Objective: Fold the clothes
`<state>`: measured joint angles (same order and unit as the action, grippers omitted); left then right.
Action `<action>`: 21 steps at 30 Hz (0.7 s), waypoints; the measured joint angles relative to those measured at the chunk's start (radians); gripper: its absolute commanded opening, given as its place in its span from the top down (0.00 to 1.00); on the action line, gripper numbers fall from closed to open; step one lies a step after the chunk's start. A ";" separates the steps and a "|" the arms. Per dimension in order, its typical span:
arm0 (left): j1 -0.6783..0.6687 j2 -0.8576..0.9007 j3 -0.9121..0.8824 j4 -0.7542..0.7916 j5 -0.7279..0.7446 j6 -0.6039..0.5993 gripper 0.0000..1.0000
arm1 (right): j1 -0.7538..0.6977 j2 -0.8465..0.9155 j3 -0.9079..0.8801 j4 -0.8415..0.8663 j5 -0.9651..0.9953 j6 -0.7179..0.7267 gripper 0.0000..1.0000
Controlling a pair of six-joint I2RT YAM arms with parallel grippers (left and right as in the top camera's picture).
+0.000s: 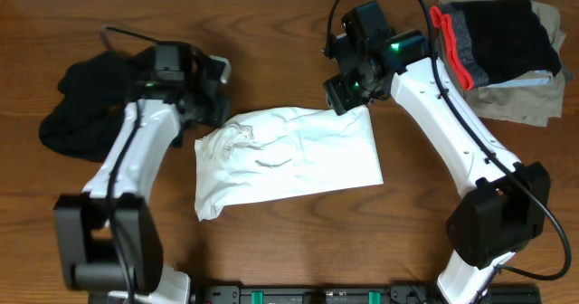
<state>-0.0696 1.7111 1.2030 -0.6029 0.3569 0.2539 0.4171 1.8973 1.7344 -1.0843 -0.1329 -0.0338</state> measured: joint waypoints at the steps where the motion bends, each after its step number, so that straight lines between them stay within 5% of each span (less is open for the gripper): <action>1: -0.011 0.016 0.000 -0.015 0.010 -0.005 0.94 | 0.000 0.000 0.000 -0.001 0.003 0.000 0.36; 8: -0.087 0.038 -0.005 -0.112 0.009 -0.027 0.94 | 0.000 0.000 0.000 -0.014 0.020 0.000 0.37; 21: -0.074 0.041 -0.192 -0.004 -0.109 -0.127 0.94 | 0.000 0.000 0.000 -0.012 0.026 0.000 0.37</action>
<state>-0.1440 1.7519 1.0115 -0.6071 0.2474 0.1272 0.4171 1.8973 1.7344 -1.0966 -0.1074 -0.0341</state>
